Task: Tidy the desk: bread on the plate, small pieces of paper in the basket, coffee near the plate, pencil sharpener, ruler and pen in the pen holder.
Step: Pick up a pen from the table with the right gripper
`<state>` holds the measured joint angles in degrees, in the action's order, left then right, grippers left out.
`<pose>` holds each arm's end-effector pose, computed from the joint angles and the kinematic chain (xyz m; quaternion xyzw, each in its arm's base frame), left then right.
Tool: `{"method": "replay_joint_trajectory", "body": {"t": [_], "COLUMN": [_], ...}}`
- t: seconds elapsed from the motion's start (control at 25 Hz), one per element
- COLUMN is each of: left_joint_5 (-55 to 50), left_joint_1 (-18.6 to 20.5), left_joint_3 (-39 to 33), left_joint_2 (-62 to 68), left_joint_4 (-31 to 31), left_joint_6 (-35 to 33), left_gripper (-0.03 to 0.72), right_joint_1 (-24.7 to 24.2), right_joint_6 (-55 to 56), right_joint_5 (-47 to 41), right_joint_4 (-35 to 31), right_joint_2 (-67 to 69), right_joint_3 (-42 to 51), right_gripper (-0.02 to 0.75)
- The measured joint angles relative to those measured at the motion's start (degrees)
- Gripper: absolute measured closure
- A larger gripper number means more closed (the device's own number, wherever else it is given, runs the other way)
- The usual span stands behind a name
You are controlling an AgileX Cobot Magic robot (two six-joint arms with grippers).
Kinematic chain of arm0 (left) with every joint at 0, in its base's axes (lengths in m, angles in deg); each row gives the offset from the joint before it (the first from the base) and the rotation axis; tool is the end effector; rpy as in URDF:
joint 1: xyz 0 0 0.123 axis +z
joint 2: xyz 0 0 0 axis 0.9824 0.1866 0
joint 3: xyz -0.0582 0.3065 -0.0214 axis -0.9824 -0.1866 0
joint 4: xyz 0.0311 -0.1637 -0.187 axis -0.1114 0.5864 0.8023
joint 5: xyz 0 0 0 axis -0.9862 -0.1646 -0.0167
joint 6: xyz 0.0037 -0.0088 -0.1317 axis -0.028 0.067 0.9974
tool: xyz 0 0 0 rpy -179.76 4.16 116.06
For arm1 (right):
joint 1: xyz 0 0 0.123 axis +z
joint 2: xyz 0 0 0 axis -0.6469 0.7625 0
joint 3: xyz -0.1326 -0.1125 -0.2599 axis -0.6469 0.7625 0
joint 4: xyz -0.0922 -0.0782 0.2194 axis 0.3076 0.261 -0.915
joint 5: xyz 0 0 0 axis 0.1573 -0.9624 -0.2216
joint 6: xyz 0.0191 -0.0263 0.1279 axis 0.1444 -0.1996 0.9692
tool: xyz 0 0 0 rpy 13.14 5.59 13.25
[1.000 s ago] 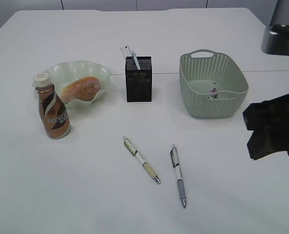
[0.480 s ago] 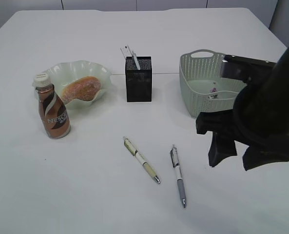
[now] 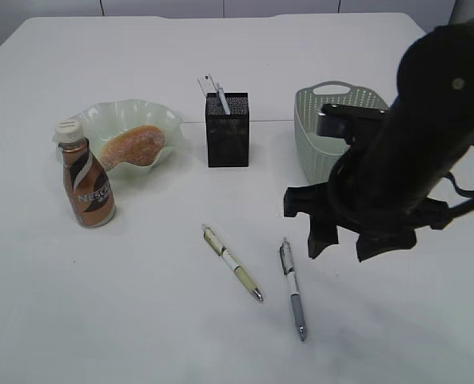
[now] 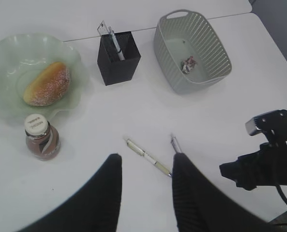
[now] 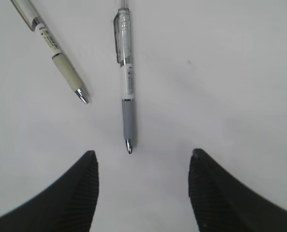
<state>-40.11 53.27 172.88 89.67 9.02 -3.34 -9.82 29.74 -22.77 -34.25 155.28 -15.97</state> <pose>0.2432 -0.1366 0.4893 0.1082 0.9082 -0.1947 0.3545 0.2736 0.1630 0.2169 0.0205 0.9910 0.0746 0.1090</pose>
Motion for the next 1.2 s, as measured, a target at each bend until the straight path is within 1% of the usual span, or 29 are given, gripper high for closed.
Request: {"method": "replay_joint_trajectory", "body": {"t": [0.16,0.44,0.64,0.88,1.04,1.2], "left_joint_5": [0.0,0.0,0.0,0.0,0.0,0.0], "left_joint_1": [0.0,0.0,0.0,0.0,0.0,0.0], "left_joint_3": [0.0,0.0,0.0,0.0,0.0,0.0], "left_joint_2": [0.0,0.0,0.0,0.0,0.0,0.0], "left_joint_4": [0.0,0.0,-0.05,-0.29,-1.7,-2.06], "left_joint_6": [-0.45,-0.85,-0.88,-0.98,-1.02,-1.11], "left_gripper": [0.43,0.43,0.43,0.43,0.43,0.431], "right_joint_1": [0.0,0.0,0.0,0.0,0.0,0.0], "right_joint_6": [-1.0,-3.24,-4.45,-4.82,-4.86,-4.86], "right_joint_5": [-0.61,-6.09,-9.57,-10.35,-12.22,-12.91], "right_joint_4": [0.09,0.29,0.29,0.29,0.29,0.29], "right_joint_2": [5.97,15.52,21.47,25.92,29.09,30.97], "right_joint_3": [-5.34,-13.3,-16.68,-20.53,-23.43,-23.84], "right_gripper": [0.274,0.274,0.274,0.274,0.274,0.274]}}
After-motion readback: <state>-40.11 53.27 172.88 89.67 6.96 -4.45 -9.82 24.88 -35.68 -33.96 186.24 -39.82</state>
